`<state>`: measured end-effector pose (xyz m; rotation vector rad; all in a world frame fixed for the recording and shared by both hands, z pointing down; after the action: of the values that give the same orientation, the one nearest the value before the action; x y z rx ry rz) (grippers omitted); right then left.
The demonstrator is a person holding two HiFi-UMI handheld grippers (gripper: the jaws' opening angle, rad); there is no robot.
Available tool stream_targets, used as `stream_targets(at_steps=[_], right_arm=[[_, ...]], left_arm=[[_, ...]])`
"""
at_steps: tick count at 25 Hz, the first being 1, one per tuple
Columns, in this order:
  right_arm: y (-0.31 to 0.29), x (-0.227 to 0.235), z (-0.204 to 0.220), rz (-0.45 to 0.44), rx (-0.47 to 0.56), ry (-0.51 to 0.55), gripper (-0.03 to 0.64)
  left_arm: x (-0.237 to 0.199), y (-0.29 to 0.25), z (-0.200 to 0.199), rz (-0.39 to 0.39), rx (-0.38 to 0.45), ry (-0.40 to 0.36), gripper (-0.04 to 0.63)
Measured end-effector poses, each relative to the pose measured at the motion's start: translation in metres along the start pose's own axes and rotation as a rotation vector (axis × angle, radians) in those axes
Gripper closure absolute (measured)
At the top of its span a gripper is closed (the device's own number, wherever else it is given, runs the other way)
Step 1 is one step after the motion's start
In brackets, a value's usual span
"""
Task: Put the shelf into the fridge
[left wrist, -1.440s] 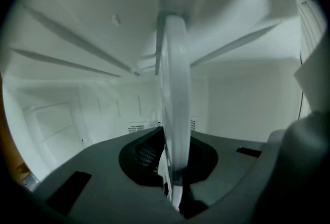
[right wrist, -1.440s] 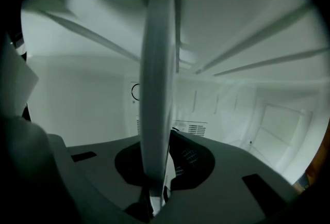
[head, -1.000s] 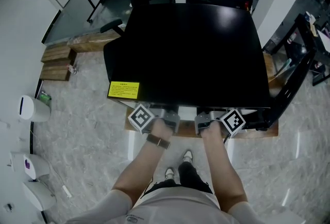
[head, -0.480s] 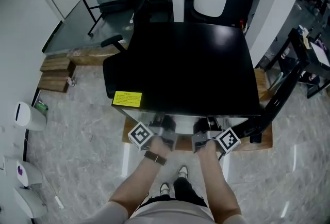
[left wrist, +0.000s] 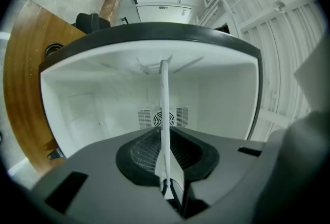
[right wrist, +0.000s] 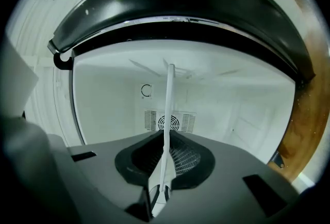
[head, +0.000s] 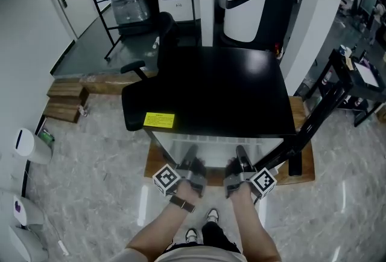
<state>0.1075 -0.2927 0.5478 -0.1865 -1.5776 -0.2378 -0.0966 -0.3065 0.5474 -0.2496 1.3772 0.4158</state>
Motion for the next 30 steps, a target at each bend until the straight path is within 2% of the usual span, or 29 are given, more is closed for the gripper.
stream_targets(at_steps=[5, 13, 16, 30], right_arm=[[0.027, -0.003, 0.022, -0.005, -0.044, -0.002, 0.571], [0.062, -0.031, 0.051, -0.055, -0.105, 0.061, 0.594], [0.072, -0.036, 0.057, -0.061, -0.104, 0.066, 0.595], [0.099, -0.049, 0.078, -0.069, -0.114, 0.085, 0.595]], left_arm=[[0.003, 0.026, 0.017, -0.012, -0.062, -0.017, 0.571], [0.036, 0.059, 0.032, 0.062, -0.133, -0.045, 0.589], [0.043, 0.07, 0.035, 0.051, -0.155, -0.058, 0.589], [0.06, 0.101, 0.039, 0.075, -0.165, -0.063, 0.591]])
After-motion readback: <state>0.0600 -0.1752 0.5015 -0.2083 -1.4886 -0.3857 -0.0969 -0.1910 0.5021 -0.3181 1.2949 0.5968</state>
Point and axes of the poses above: the fingertips, and each gripper's own axes: y backward along the fingers, x to its right, z out of its underside, the point moved 3 cm from there along y, backward along the fingers, and after that the axes turned 8 degrees about -y, right-handed, at the moved point
